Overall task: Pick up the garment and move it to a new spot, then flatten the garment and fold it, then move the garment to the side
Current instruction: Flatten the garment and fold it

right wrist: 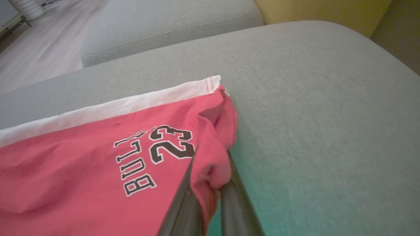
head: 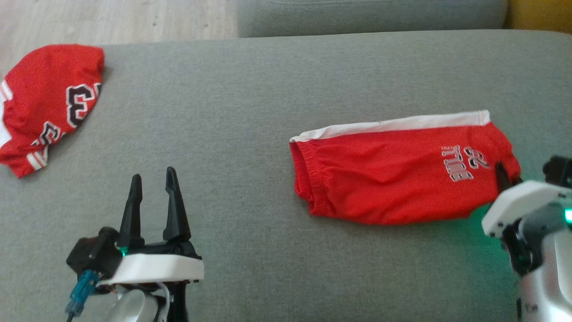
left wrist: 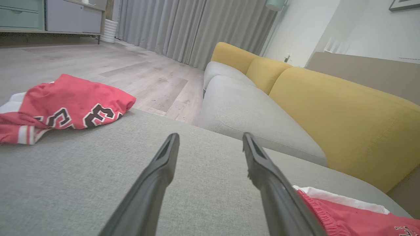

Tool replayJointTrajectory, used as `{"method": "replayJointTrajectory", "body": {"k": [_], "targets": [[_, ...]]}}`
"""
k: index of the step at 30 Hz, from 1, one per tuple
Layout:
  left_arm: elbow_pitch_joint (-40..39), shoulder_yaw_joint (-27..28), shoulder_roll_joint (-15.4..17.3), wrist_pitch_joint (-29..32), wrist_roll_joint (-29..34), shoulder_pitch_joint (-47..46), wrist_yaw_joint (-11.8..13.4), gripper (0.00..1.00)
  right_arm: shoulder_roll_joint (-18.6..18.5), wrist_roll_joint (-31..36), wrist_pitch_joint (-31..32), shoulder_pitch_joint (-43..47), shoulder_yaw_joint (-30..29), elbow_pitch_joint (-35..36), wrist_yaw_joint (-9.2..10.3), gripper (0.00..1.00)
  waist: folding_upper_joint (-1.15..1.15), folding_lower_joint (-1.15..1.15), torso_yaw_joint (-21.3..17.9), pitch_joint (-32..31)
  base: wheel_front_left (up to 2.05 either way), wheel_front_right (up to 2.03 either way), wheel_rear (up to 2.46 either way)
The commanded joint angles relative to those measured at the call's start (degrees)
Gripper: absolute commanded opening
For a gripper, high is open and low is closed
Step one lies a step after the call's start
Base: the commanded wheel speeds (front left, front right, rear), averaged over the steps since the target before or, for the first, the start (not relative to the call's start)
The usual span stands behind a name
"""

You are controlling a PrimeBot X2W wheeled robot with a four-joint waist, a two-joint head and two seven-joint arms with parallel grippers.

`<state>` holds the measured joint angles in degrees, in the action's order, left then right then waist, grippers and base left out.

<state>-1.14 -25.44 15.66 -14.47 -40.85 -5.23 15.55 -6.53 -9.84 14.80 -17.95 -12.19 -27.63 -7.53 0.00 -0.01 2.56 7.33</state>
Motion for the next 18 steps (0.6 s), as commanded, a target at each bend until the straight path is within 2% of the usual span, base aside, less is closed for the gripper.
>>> {"method": "replayJointTrajectory", "body": {"k": [1,7,12,15,18], "targets": [[-2.14,2.41,1.12,-0.52,0.34,-1.11,-0.11,1.00,0.73,1.11,0.08,0.48,0.15,3.89,0.04,0.00,0.00,0.01,-1.03,-0.32,0.00,0.00,0.00],[-2.16,1.54,0.54,-0.43,0.44,-1.23,-0.18,1.00,3.00,3.54,0.94,5.16,-2.89,9.56,0.04,0.00,0.00,0.01,-0.35,0.37,0.00,0.00,0.00],[-1.67,0.90,0.17,-0.36,0.60,-1.33,-0.27,1.00,3.51,4.54,0.43,5.24,-3.34,12.13,0.04,0.00,0.00,0.01,1.13,0.41,0.00,0.00,0.00],[-1.36,0.58,-0.19,-0.36,0.65,-1.37,-0.27,1.00,3.60,5.15,0.37,3.38,-0.90,13.63,0.04,0.00,0.00,0.01,2.07,0.11,0.00,0.00,0.00],[-1.04,0.20,-0.54,-0.36,0.74,-1.44,-0.31,1.00,3.63,4.65,0.54,0.97,4.34,14.81,0.04,0.00,0.00,0.01,3.06,-0.32,0.00,0.00,0.00]]}}
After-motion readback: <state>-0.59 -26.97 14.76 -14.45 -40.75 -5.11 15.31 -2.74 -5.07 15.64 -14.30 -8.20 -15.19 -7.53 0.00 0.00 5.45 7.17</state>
